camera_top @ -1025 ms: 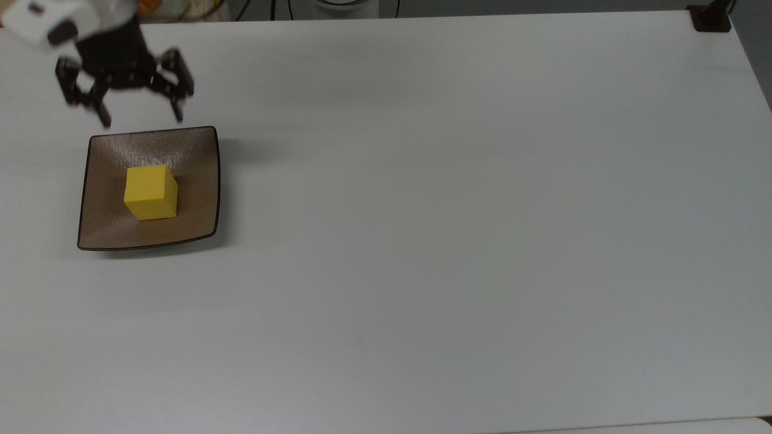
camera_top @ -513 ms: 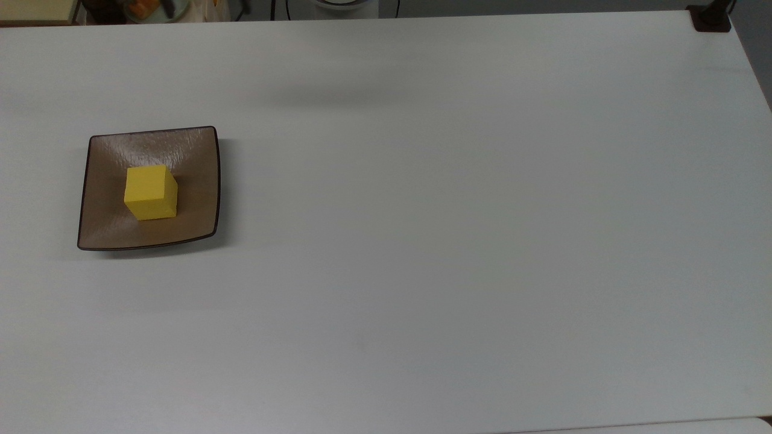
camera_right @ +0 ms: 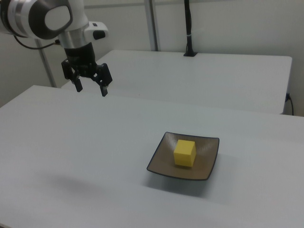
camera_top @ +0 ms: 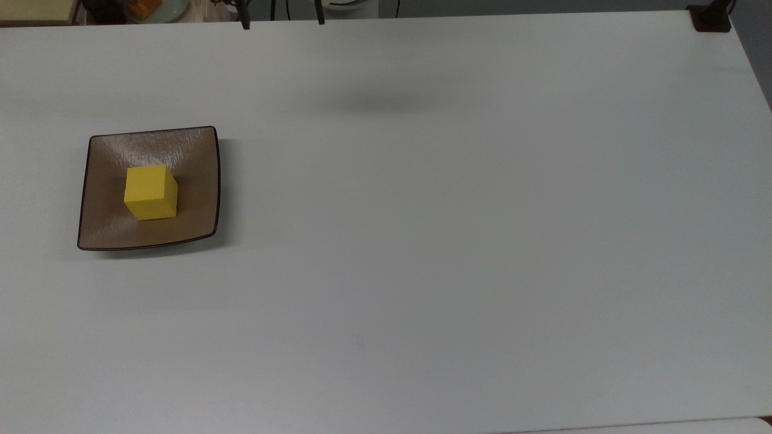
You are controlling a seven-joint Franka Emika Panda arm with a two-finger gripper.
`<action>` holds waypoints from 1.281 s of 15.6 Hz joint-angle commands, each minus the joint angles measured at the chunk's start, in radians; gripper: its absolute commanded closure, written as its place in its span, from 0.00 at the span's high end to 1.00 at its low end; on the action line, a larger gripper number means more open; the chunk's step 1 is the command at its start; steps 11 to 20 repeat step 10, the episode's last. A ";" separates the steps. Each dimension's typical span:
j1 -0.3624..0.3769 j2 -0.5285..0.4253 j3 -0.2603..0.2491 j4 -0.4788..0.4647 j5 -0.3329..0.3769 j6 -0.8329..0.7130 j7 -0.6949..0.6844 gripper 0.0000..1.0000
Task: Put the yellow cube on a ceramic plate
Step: 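Open the gripper and raise it away from the cube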
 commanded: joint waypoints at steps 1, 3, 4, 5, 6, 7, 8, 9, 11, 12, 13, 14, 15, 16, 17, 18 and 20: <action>0.018 -0.024 0.023 -0.049 0.004 0.043 0.012 1.00; 0.017 -0.025 0.047 -0.057 0.004 0.044 0.010 1.00; 0.015 -0.027 0.056 -0.066 0.004 0.041 0.010 1.00; 0.014 -0.025 0.067 -0.068 0.004 0.041 0.010 1.00; 0.012 -0.024 0.070 -0.068 0.004 0.044 0.010 1.00; 0.012 -0.022 0.070 -0.068 0.004 0.044 0.010 1.00; 0.012 -0.024 0.069 -0.068 0.004 0.044 0.010 1.00; 0.010 -0.022 0.070 -0.066 0.004 0.044 0.004 1.00; 0.010 -0.022 0.070 -0.066 0.004 0.044 0.004 1.00; 0.010 -0.022 0.070 -0.066 0.004 0.044 0.004 1.00; 0.010 -0.022 0.070 -0.066 0.004 0.044 0.004 1.00; 0.010 -0.022 0.070 -0.066 0.004 0.044 0.004 1.00; 0.010 -0.022 0.070 -0.066 0.004 0.044 0.004 1.00; 0.010 -0.022 0.070 -0.066 0.004 0.044 0.004 1.00; 0.010 -0.022 0.070 -0.066 0.004 0.044 0.004 1.00; 0.010 -0.022 0.070 -0.066 0.004 0.044 0.004 1.00; 0.010 -0.022 0.070 -0.066 0.004 0.044 0.004 1.00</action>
